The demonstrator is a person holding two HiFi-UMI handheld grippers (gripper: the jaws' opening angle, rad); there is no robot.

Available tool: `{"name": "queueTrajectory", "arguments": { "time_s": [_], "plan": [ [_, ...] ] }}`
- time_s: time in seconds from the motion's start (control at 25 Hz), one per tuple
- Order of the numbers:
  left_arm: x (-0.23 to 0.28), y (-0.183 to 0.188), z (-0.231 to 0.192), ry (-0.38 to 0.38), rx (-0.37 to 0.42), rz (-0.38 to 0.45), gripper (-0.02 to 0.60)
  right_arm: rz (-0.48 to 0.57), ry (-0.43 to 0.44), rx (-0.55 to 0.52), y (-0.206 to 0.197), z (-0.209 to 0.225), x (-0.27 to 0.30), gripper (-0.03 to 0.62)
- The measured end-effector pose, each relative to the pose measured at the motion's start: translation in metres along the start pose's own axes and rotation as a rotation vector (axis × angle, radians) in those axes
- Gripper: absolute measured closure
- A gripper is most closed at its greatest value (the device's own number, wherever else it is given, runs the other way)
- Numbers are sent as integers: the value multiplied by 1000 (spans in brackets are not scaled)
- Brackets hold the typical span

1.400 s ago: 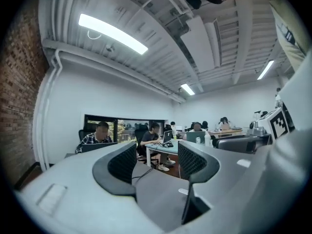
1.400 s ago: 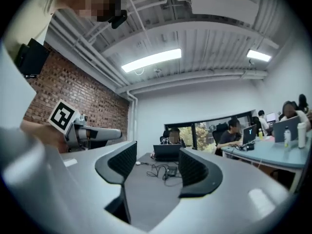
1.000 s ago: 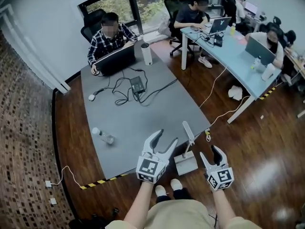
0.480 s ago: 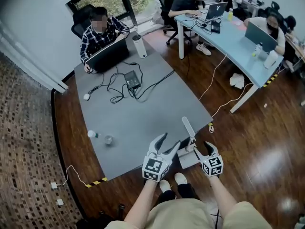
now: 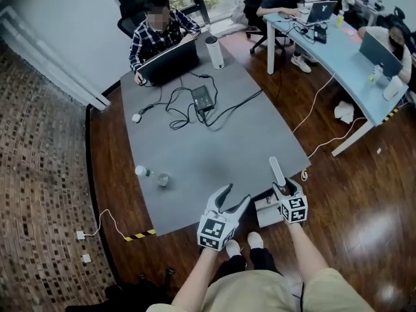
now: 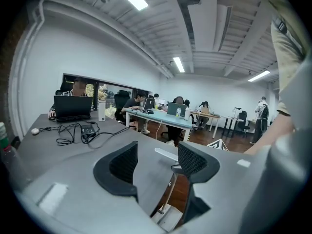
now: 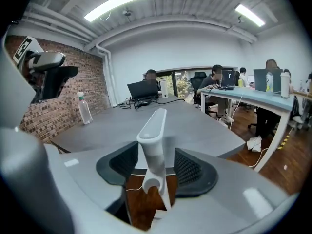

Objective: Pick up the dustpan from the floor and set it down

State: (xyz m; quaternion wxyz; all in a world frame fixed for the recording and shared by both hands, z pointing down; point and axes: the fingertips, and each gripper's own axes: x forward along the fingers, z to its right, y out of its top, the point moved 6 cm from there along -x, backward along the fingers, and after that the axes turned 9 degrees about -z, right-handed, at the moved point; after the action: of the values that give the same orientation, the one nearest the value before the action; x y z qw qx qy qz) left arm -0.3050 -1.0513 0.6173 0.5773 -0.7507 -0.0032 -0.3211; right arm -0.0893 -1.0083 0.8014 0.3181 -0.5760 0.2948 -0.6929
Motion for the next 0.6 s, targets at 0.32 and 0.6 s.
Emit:
{"name": "queueTrajectory", "arguments": {
  "time_s": [0.32,0.6],
  "plan": [
    [-33,-5,-30,89,-45,46,331,-29,-21,-49,7,-12,-2,468],
    [-63,0,-31,122,-79,105,333,-10,-28,-145,7,-38,-49,479]
  ]
}}
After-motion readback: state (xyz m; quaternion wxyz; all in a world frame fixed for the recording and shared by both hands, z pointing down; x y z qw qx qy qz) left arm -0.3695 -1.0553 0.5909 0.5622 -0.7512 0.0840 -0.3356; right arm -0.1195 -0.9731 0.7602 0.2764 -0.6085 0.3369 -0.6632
